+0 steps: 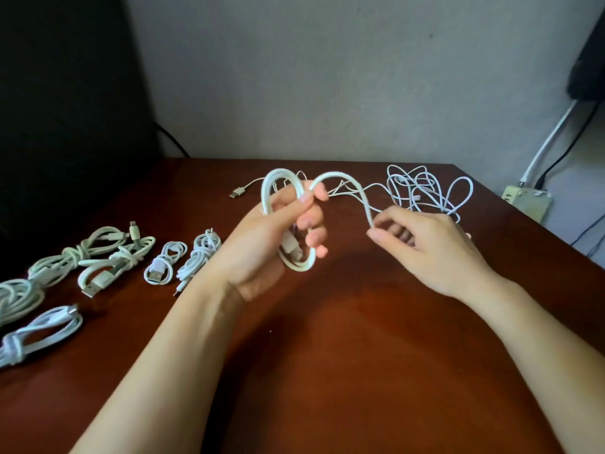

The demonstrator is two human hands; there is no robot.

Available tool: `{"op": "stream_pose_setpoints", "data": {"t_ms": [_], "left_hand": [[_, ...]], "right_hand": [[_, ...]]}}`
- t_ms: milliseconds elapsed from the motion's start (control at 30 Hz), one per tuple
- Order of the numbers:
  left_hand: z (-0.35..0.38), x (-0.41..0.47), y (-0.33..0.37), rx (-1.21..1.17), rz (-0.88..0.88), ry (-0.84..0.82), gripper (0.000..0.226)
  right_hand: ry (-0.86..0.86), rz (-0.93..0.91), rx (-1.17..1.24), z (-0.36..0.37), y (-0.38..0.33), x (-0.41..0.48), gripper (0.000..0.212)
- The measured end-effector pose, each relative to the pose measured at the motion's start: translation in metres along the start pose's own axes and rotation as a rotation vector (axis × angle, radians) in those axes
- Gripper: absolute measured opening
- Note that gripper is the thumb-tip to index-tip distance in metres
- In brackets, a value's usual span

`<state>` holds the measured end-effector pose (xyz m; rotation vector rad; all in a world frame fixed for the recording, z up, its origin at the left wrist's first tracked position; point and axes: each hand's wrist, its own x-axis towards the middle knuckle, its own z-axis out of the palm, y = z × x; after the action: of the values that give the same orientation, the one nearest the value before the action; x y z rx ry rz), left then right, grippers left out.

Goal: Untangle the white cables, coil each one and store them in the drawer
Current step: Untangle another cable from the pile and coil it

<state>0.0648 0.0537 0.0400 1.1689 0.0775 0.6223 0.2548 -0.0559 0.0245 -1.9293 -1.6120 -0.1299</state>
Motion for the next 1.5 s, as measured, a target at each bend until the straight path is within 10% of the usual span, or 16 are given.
{"op": "stream_pose_setpoints", "data": {"t_ms": [267,700,1200,1500], "left_hand": [[-0.014,0.004,-0.004,0.019,-0.014,0.224,0.018],[-0.002,0.008,-0.015,0.264,0.055,0.205,0.034],[0.009,0.011,-0.026,0.414,-0.060,0.385,0.042],[0.000,0.015,-0.019,0.090,0.041,0.504,0.037]], "right_hand": [[0.012,-0.090,0.178,0.008,-0.007,0.000,0.007],[-0.112,-0.136,0.437,0.023,-0.046,-0.013,0.060],[0.046,-0.387,-0.183,0.034,-0.064,-0.027,0.049],[0.221,-0.318,0.400,0.021,-0.064,-0.018,0.032]]}}
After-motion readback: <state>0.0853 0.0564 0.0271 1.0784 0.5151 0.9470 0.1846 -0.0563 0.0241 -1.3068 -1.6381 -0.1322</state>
